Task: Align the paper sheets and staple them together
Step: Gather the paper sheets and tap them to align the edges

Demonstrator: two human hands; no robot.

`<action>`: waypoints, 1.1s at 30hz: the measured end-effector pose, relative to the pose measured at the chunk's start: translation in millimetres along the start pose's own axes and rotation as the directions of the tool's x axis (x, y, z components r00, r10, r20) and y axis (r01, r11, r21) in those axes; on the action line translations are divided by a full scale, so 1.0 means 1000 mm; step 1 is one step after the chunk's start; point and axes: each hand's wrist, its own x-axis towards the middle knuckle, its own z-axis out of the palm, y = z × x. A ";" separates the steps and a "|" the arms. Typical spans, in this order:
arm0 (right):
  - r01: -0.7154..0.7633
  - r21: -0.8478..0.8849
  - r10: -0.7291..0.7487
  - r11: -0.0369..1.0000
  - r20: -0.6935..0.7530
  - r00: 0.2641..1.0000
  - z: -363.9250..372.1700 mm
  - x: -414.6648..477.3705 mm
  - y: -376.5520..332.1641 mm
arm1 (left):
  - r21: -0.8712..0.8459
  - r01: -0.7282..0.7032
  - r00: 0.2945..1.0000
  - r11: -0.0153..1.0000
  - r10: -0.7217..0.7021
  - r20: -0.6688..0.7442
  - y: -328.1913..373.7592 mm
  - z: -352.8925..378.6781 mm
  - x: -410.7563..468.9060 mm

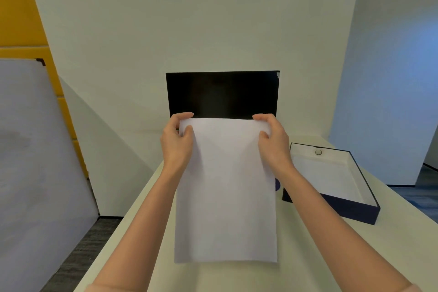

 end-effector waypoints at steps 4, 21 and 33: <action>-0.191 -0.099 0.205 0.977 0.157 0.966 0.010 0.015 0.020 | 0.145 0.159 0.982 0.977 -0.171 0.074 -0.031 0.013 0.009; -0.321 -0.344 0.361 0.883 0.059 0.931 0.101 -0.058 0.192 | 0.428 0.286 0.933 0.857 -0.350 0.079 -0.201 0.057 -0.066; -0.290 -0.298 0.291 0.909 -0.040 0.956 0.108 -0.062 0.210 | 0.130 0.429 0.899 0.894 -0.436 0.034 -0.209 0.057 -0.065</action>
